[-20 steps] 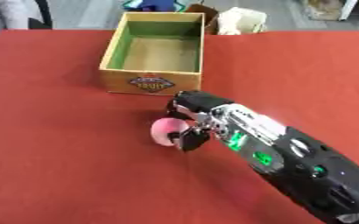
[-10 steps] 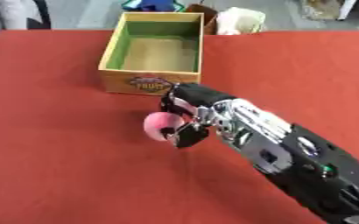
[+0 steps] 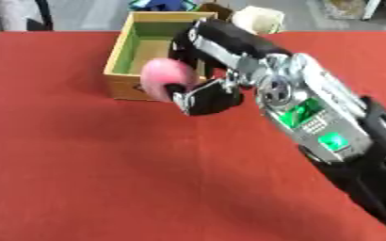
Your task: Pick up objects on the table and place them in the box.
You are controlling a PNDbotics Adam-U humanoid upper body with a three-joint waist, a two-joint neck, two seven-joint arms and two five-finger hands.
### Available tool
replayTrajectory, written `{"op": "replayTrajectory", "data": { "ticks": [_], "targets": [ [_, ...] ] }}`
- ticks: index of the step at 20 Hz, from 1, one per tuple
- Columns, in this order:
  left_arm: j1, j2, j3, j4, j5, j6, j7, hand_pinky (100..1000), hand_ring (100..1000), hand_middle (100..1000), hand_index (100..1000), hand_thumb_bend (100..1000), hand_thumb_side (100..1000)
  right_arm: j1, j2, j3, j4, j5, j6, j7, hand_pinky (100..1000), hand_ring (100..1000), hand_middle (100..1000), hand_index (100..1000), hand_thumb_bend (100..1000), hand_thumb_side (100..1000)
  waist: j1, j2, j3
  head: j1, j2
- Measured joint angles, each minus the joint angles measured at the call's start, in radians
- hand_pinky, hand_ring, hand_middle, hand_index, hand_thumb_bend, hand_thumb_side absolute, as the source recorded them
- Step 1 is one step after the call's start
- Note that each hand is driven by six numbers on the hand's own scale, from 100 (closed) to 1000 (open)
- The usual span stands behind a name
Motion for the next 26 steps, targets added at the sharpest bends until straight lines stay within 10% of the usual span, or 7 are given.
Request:
{"op": "replayTrajectory", "data": {
  "ticks": [7, 26],
  "targets": [
    [0.000, 0.000, -0.003, 0.000, 0.007, 0.000, -0.007, 449, 385, 406, 479, 129, 862, -0.122, 0.005, -0.028, 0.101, -0.012, 0.010, -0.058, 472, 616, 427, 543, 100, 100, 0.000, 0.017, 0.016, -0.038, -0.001],
    [-0.025, -0.009, -0.020, 0.000, 0.048, -0.008, -0.031, 453, 384, 405, 475, 129, 858, -0.302, 0.220, -0.091, 0.824, 0.150, -0.204, -0.443, 503, 668, 457, 581, 100, 100, -0.021, 0.101, 0.113, -0.122, -0.115]
  ]
}}
